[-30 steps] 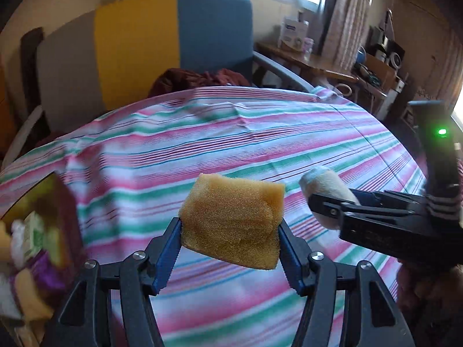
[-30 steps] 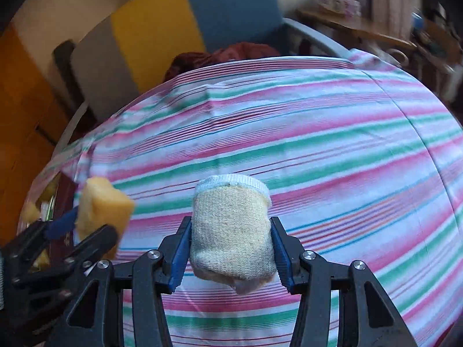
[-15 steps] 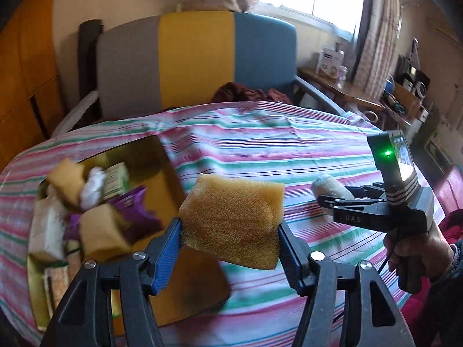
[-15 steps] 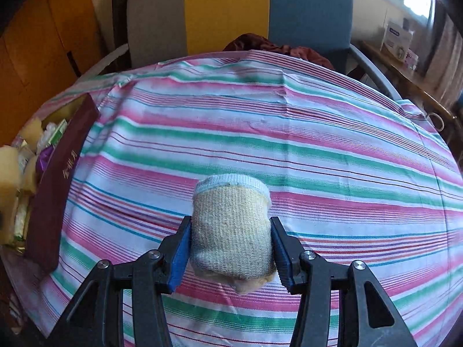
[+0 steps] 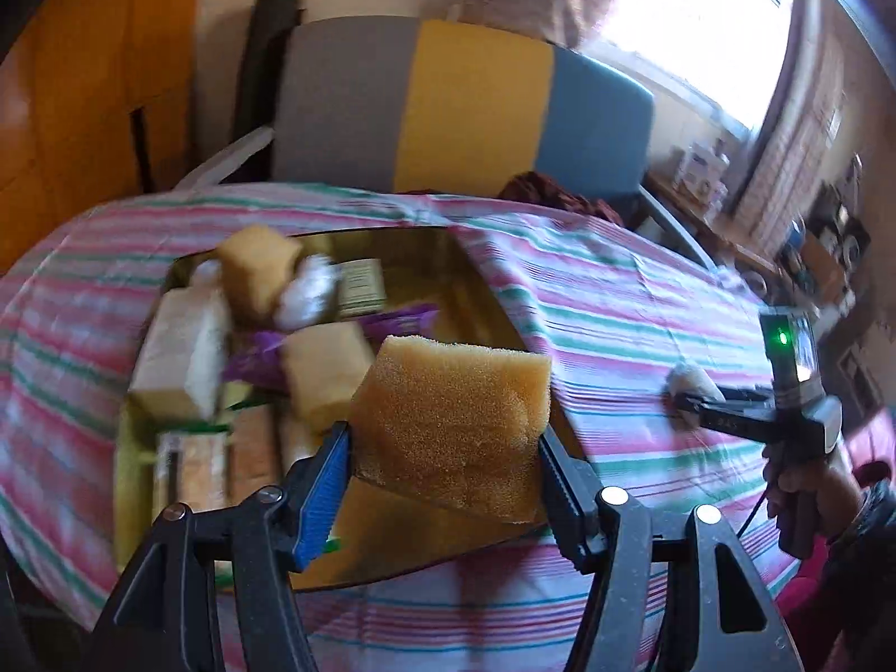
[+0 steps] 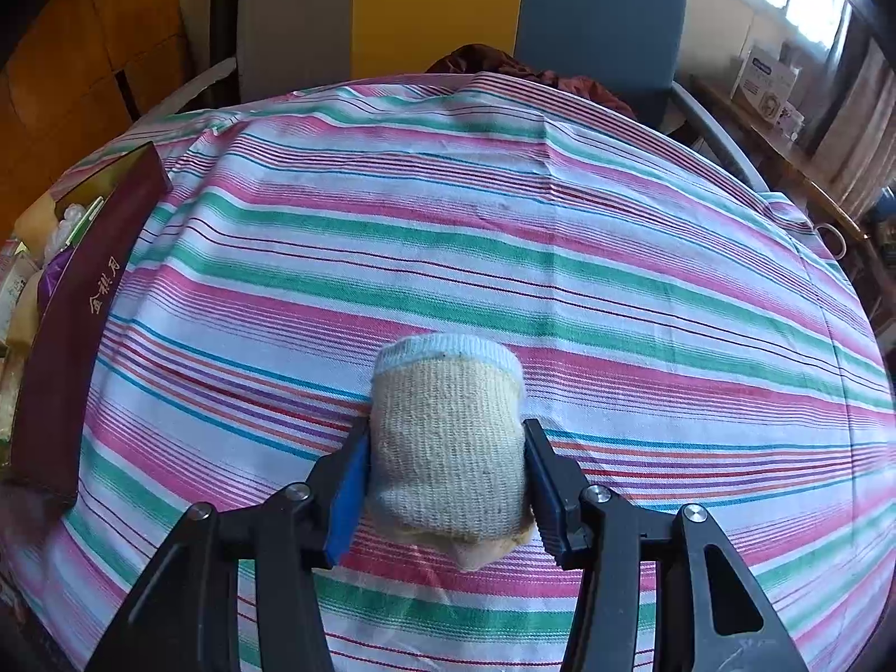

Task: Organize objects
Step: 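Carry the sponge cake into the tray and open the left gripper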

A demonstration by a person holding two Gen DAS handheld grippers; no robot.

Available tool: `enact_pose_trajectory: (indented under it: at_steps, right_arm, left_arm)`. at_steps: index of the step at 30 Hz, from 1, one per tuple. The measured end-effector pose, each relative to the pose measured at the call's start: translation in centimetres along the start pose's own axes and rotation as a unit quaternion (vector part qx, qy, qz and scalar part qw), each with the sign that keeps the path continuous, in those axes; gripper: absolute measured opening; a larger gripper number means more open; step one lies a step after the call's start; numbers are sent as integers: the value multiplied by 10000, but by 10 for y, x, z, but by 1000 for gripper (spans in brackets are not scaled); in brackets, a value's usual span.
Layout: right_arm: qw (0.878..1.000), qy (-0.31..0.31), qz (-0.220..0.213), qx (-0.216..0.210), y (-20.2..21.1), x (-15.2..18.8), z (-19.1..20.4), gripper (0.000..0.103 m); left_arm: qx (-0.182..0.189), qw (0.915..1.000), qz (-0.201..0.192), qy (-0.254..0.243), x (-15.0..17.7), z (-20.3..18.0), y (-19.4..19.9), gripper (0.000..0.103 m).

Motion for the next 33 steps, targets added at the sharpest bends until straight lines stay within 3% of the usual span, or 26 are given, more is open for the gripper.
enact_pose_trajectory:
  at_steps: [5,9,20,27,33]
  right_arm:
    - [10000,19,-10,33,1,1,1,52]
    - [10000,59,-14,57,1,0,2,52]
    - [9999,98,-13,79,1,0,3,52]
    - [9999,98,-11,76,0,0,4,52]
    - [9999,119,-7,74,-1,-1,5,52]
  left_arm:
    - [-105,9984,-35,547,7,54,12,63]
    - [-110,9973,32,728,17,69,11,63]
    - [-104,9983,368,449,12,31,-26,63]
    - [-95,9916,1164,563,31,27,-71,67]
    - [-201,9925,1105,489,38,29,-74,70]
Point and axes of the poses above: each gripper's, at about its wrist camera, not at the fingertips, and y roughly against the way its jaws point, z to its left, x to its underside, the point moved 5 cm from there along -y, roughly the way its jaws point, and after that the axes turned 2 degrees about -x, right-handed, at the moved point
